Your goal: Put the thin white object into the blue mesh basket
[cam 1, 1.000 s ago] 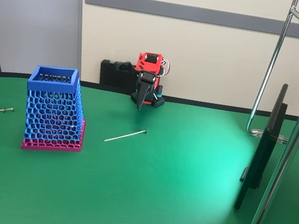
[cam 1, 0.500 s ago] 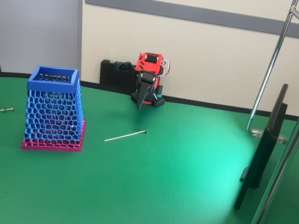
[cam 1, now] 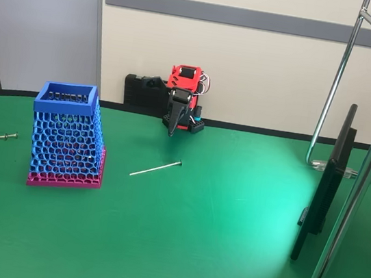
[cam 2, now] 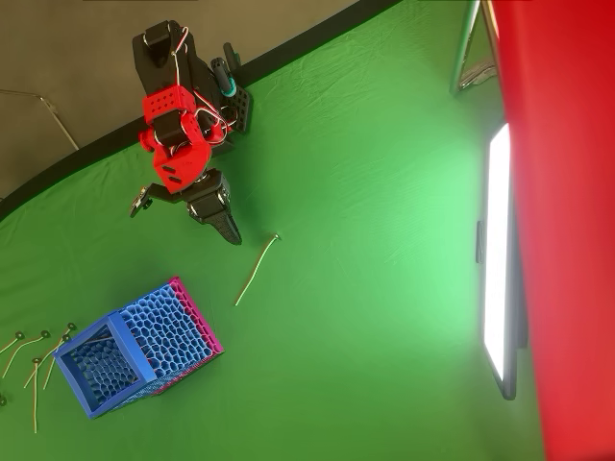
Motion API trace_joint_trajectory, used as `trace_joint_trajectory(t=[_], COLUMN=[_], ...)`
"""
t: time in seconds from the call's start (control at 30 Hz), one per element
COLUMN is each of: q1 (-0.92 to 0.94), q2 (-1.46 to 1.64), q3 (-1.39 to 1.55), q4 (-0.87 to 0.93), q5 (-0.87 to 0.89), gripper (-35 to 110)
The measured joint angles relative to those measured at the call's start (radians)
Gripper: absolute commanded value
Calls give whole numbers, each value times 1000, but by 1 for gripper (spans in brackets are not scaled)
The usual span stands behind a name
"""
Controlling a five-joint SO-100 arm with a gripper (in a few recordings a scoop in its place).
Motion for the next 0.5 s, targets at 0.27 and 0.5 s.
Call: trace_joint_trajectory(t=[0.27, 0.5], q1=[-2, -2], q2=[-216, -400], q3=[-110, -201], q4=[-2, -2], q5=[0, -12], gripper=[1, 1])
